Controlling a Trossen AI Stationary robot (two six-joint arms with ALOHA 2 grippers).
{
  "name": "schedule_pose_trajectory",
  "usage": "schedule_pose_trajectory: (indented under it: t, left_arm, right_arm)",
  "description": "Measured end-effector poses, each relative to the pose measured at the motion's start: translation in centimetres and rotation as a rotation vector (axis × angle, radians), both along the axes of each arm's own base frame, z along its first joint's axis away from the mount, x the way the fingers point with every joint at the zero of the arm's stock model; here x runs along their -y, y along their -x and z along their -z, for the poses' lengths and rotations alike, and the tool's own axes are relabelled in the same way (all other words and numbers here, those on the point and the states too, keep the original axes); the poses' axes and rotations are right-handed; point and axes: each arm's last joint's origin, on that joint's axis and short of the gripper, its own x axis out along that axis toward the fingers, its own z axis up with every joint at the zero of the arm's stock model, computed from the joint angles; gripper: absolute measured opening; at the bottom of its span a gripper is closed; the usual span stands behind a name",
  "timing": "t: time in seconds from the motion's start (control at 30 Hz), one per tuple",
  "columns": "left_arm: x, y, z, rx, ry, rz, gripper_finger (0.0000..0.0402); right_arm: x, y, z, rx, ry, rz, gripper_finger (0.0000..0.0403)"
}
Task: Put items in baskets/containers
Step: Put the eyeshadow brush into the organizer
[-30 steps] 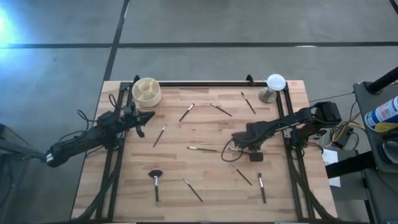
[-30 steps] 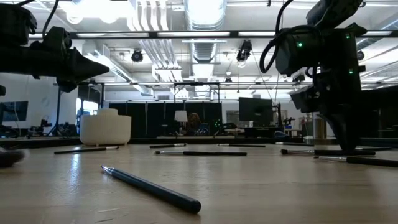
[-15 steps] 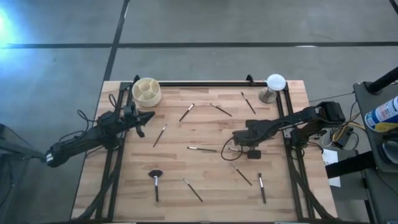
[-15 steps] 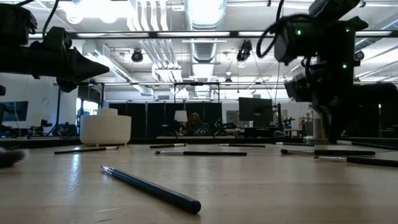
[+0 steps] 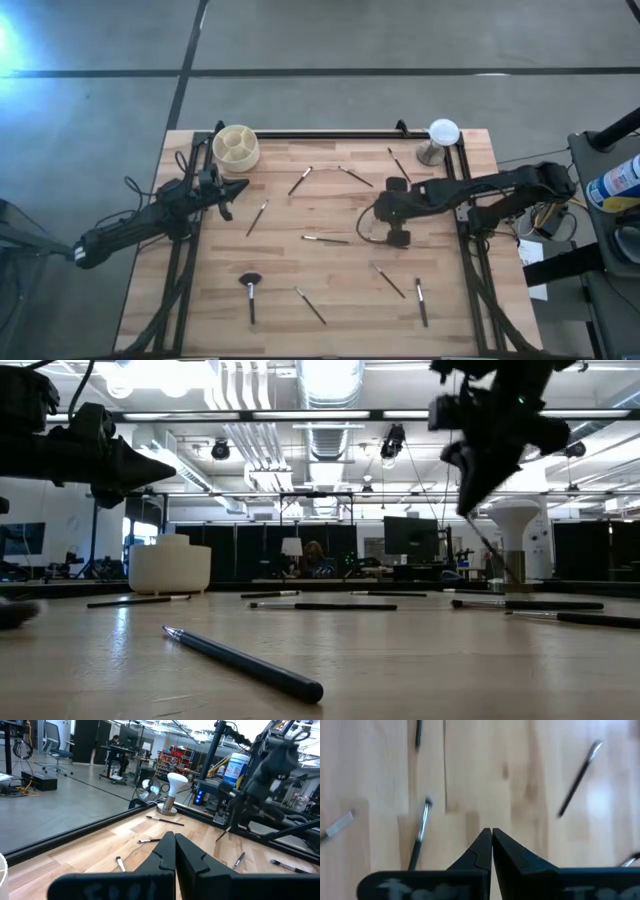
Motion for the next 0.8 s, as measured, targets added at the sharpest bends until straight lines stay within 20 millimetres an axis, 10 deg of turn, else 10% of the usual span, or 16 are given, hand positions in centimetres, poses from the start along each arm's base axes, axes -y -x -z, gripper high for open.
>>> schedule_pose_trajectory:
  t: [0.33,0.8]
  left_arm:
    - [0.0,0.0,0.0,0.003,-0.001,-0.001,0.0000]
    - [0.0,0.0,-0.1,0.019,0.016,0.007,0.0000]
  right_arm:
    - [-0.1,-1.3,-3.8,0.269,-0.004,-0.017,0.0008]
    - [0.0,-3.7,-2.5,0.380,-0.056,0.057,0.0008]
